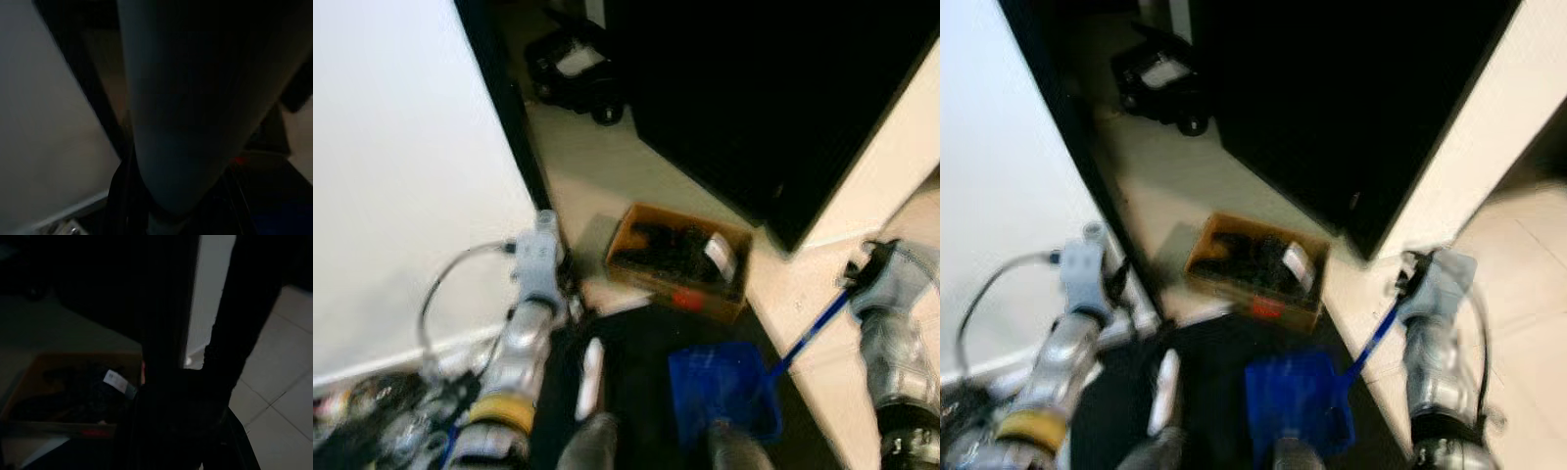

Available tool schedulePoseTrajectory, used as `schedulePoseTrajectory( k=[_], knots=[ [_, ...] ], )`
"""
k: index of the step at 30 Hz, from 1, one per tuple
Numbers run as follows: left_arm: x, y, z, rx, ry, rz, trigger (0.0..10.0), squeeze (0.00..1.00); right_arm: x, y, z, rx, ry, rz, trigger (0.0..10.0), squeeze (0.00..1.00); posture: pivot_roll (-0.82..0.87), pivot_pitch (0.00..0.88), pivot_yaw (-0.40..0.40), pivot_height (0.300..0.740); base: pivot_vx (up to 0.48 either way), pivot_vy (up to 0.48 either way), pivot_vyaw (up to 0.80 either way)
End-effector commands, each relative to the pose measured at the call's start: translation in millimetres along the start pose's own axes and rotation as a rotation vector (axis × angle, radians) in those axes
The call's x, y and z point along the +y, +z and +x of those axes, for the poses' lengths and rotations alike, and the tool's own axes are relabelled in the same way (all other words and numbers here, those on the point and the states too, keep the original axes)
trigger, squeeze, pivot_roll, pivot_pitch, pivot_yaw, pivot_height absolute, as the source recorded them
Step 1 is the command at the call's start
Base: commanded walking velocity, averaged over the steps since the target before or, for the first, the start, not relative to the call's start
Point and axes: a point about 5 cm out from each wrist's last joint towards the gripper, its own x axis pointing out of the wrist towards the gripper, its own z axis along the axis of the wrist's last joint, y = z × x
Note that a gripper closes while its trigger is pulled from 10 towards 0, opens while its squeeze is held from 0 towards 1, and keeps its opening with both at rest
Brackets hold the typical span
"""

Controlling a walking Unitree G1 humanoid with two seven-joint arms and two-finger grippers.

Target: Sweep floor

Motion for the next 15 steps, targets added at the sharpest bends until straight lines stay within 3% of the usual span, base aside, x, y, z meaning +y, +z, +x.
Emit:
schedulePoseTrajectory(
  k=[1,4,15],
  knots=[
    [-0.1,-14.8,-4.3,0.076,0.001,-0.002,10.0,0.00,0.3,0.1,-0.4,-0.004,0.002,0.007,10.0,0.00,-0.03,0.081,-0.003,0.740,-0.349,0.000,0.00],
    [-0.1,-14.8,-4.2,0.076,0.001,-0.001,10.0,0.00,-0.1,-0.3,-0.7,-0.003,0.001,0.006,10.0,0.00,-0.03,0.081,-0.003,0.740,-0.315,0.000,0.00],
    [1.9,-13.5,-2.2,0.087,0.011,0.014,10.0,0.00,-3.6,3.4,2.2,-0.010,-0.009,0.005,10.0,0.00,-0.02,0.087,-0.003,0.740,0.000,0.000,0.00]
  ],
)
